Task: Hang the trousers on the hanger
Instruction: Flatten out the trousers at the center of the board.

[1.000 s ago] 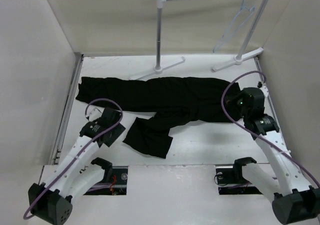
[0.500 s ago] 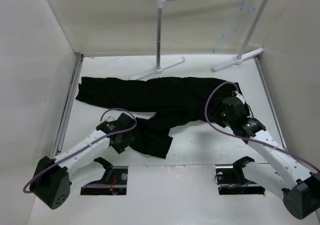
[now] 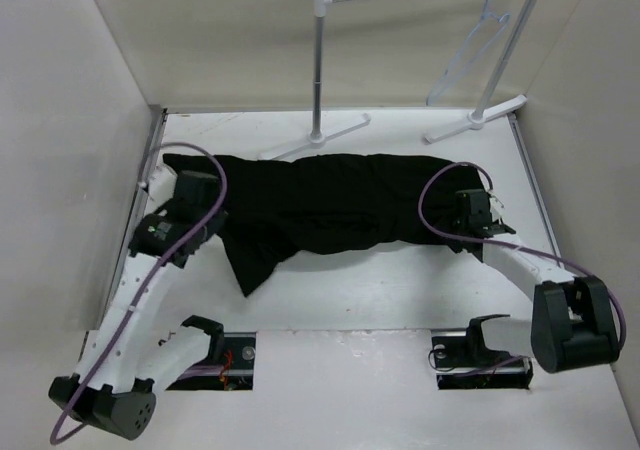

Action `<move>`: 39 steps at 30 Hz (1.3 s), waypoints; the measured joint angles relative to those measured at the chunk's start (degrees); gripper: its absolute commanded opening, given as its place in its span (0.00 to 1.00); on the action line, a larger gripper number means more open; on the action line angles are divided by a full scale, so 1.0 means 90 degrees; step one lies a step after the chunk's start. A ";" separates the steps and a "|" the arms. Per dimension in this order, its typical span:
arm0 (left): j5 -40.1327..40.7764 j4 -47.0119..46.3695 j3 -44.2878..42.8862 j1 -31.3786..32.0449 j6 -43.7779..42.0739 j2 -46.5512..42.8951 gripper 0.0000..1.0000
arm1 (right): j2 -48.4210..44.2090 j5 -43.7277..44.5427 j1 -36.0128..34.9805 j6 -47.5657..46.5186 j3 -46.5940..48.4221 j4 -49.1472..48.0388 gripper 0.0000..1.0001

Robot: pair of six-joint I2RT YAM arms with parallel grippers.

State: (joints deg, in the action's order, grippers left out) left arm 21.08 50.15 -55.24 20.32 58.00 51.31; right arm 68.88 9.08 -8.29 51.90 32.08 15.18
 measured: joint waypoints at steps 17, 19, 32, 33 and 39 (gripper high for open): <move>0.1940 0.1185 -0.1394 -0.0925 -0.2599 0.1202 0.04 | -0.0141 0.0112 0.0219 0.0386 0.0000 -0.0512 0.55; 0.1766 0.0957 -0.1139 -0.1061 -0.2577 0.1360 0.03 | -0.0316 0.0153 0.0313 0.0321 0.0000 -0.0398 0.63; 0.1234 0.1668 -0.0328 -0.1982 -0.2106 -0.1316 0.01 | -0.1821 0.0274 0.0874 -0.0168 0.0221 0.0631 0.68; 0.1120 0.1819 -0.0272 -0.2098 -0.2055 -0.1430 0.01 | -0.1792 0.0253 0.1015 -0.0160 0.0216 0.0670 0.68; 0.0478 0.1911 -0.0355 -0.2344 -0.1994 -0.1008 0.02 | -0.1054 0.0027 0.1753 -0.0097 0.0165 0.0724 0.64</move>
State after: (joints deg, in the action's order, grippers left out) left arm 25.39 67.35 -58.43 -0.78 40.05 42.24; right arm 59.40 9.32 7.49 51.03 33.56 21.69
